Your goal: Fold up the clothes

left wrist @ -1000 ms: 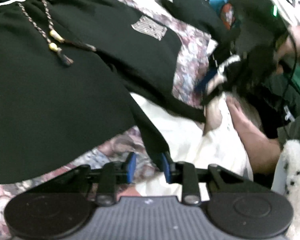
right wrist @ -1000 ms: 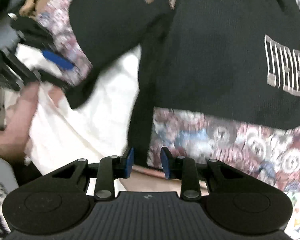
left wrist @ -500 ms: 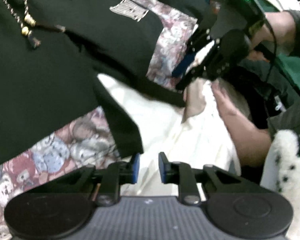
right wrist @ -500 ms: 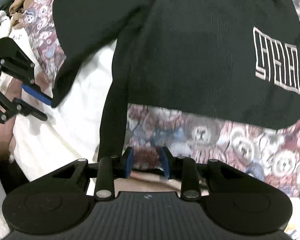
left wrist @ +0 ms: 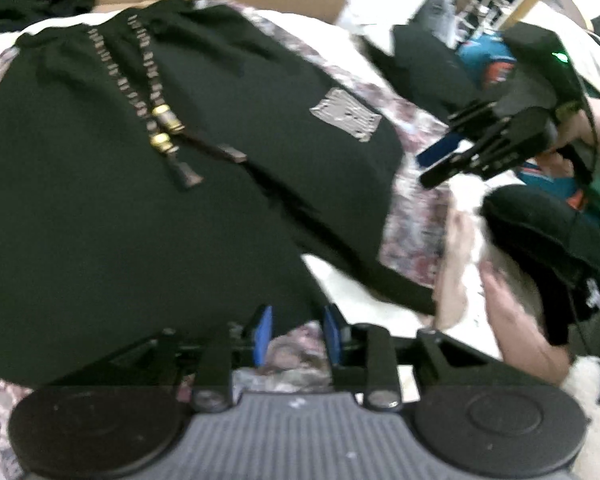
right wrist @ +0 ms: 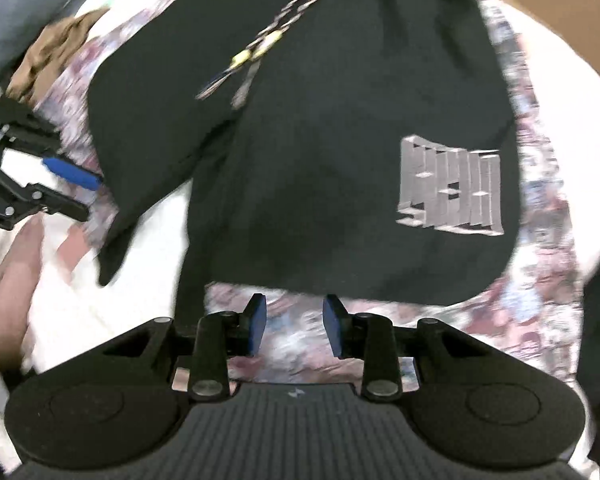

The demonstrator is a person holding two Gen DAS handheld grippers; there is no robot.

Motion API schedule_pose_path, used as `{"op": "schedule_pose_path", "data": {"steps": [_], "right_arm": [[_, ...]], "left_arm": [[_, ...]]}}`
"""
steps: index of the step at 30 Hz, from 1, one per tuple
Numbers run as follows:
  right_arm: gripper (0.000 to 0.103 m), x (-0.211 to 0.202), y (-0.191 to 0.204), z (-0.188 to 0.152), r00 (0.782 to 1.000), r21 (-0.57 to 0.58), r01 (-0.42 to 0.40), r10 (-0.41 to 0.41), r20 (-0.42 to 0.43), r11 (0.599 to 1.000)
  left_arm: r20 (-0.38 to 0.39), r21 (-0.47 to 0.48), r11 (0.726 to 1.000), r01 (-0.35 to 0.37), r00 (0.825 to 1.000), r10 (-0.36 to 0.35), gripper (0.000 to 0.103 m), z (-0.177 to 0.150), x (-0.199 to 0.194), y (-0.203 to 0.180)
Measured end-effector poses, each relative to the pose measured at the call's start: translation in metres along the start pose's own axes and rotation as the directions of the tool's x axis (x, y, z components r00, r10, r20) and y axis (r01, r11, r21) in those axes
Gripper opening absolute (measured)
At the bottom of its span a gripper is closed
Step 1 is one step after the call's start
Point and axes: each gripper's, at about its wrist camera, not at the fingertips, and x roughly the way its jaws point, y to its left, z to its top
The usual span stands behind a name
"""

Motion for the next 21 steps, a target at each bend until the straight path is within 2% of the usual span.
{"op": "schedule_pose_path", "data": {"steps": [3, 9, 12, 14, 18, 21], "right_arm": [[0.035, -0.002, -0.024, -0.002, 0.997, 0.028, 0.07, -0.071, 0.043, 0.997], [0.035, 0.006, -0.058, -0.019, 0.984, 0.049, 0.173, -0.174, 0.028, 0.984], [0.035, 0.015, -0.062, -0.026, 0.981, 0.037, 0.195, -0.194, -0.019, 0.98], [0.035, 0.016, -0.065, -0.027, 0.981, 0.069, 0.193, -0.192, -0.028, 0.979], [0.036, 0.009, -0.062, -0.024, 0.98, 0.069, 0.196, -0.197, 0.015, 0.978], [0.044, 0.005, -0.06, -0.016, 0.977, 0.054, 0.204, -0.207, 0.043, 0.977]], "left_arm": [[-0.012, -0.05, 0.999, -0.012, 1.0, 0.012, 0.031, -0.003, 0.011, 0.007], [-0.068, -0.018, 0.999, -0.028, 0.997, 0.027, 0.03, -0.011, 0.03, -0.002], [-0.049, -0.045, 0.999, -0.019, 0.999, 0.017, 0.03, -0.01, 0.024, 0.001], [-0.016, -0.067, 0.998, -0.02, 1.0, 0.019, 0.03, -0.008, 0.014, 0.005], [0.024, -0.094, 0.995, -0.039, 0.999, 0.042, 0.031, -0.003, 0.004, 0.015], [0.05, -0.107, 0.992, -0.07, 0.996, 0.075, 0.035, 0.003, -0.003, 0.027]]}}
